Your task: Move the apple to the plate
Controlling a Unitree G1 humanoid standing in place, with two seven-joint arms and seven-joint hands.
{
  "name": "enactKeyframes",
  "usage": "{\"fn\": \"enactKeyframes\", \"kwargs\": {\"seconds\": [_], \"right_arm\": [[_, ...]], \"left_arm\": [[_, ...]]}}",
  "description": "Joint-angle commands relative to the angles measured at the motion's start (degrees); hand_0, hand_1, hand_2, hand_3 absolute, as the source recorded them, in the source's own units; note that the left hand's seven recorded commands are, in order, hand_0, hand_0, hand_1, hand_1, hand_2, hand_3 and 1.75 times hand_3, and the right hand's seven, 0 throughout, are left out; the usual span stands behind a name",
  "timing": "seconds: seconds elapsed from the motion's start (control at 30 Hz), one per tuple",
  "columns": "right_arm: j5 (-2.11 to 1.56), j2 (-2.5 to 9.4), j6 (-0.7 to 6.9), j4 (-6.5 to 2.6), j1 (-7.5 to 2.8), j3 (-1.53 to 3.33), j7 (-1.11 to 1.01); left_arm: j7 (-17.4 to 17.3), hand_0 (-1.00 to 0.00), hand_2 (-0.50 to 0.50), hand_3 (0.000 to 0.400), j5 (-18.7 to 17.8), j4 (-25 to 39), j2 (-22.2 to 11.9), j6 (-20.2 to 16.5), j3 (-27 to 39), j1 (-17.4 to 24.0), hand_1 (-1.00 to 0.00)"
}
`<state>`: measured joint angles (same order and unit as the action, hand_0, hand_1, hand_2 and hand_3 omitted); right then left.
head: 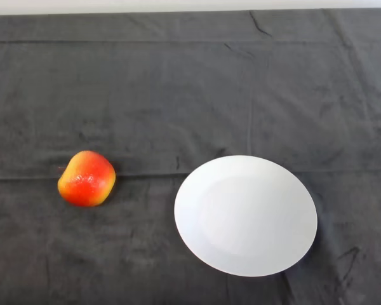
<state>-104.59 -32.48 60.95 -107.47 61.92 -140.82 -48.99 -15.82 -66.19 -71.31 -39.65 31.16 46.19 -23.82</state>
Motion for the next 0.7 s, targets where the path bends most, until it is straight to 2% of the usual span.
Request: {"fn": "enactKeyframes", "kwargs": {"seconds": [0.03, 0.33, 0.7], "right_arm": [[0.01, -1.21, 0.87, 0.12, 0.14, -0.33, -0.31], [0.01, -1.21, 0.9, 0.11, 0.14, -0.33, -0.33], [0.01, -1.2, 0.92, 0.11, 0.14, -0.33, -0.36]], "left_arm": [[-0.7, 0.0, 0.0, 0.0, 1.54, -3.04, -1.09, -0.68, 0.81, -1.64, 0.0], [-0.71, 0.0, 0.0, 0.0, 2.63, -2.97, -0.98, -0.61, 1.1, -2.0, 0.0], [-0.38, 0.0, 0.0, 0.0, 6.15, -2.11, 0.44, 0.92, -1.0, -4.06, 0.0]]}}
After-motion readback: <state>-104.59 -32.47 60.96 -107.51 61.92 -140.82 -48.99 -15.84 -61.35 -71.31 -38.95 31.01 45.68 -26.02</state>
